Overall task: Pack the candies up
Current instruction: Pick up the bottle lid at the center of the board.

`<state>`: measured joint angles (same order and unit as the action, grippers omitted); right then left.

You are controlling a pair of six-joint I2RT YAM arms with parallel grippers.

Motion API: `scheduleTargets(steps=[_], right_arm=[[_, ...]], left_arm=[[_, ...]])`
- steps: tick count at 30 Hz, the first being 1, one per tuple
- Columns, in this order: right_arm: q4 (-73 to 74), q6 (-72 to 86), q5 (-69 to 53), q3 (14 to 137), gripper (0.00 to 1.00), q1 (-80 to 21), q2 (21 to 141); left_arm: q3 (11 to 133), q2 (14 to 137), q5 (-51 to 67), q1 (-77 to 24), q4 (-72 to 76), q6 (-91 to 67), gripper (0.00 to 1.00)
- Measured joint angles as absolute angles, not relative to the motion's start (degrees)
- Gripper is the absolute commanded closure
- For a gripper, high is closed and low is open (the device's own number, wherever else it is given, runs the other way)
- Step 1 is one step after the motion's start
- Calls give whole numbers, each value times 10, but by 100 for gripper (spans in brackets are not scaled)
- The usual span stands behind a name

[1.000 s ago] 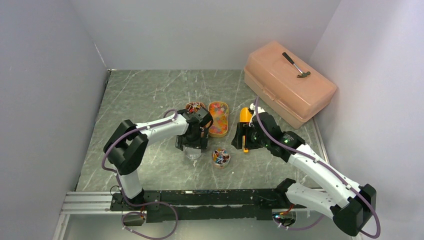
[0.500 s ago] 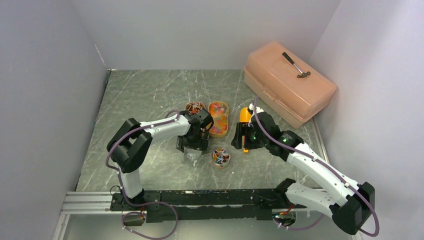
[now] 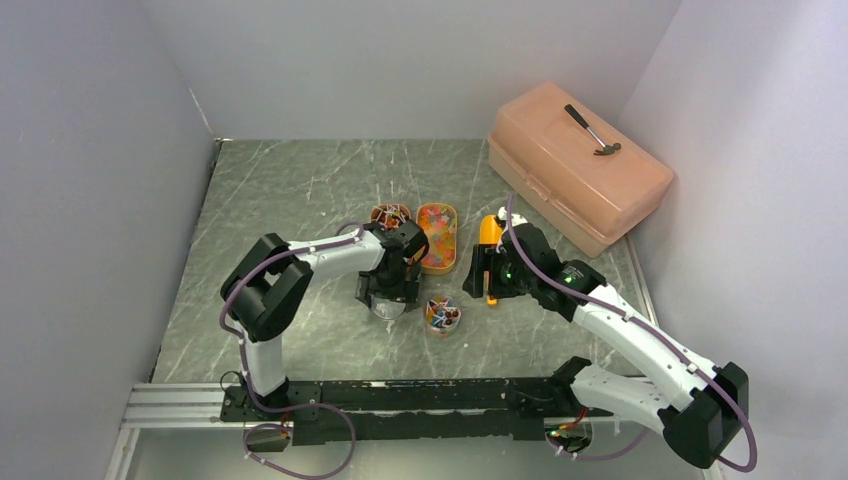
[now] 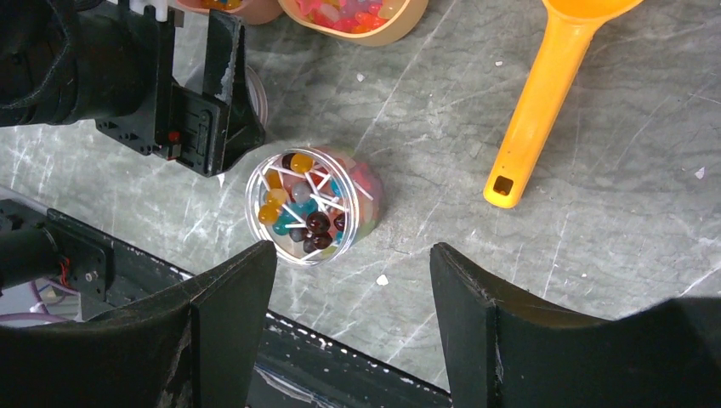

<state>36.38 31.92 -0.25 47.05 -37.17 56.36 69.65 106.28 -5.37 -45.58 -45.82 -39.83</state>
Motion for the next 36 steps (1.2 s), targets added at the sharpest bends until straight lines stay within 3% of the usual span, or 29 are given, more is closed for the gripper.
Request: scheduleTargets(steps=[7, 21, 29, 36], right_arm=[[363, 319, -3, 470, 31, -368, 564], [360, 319, -5, 468, 34, -364, 564], [360, 319, -6, 468, 34, -364, 566], [360, 315, -6, 468, 34, -364, 567]], left_arm=[[698, 1064, -53, -456, -459, -396, 7], [703, 1067, -54, -456, -461, -383, 29], [704, 1032, -60, -458, -477, -369, 30], [781, 997, -65, -489, -545, -349, 31]])
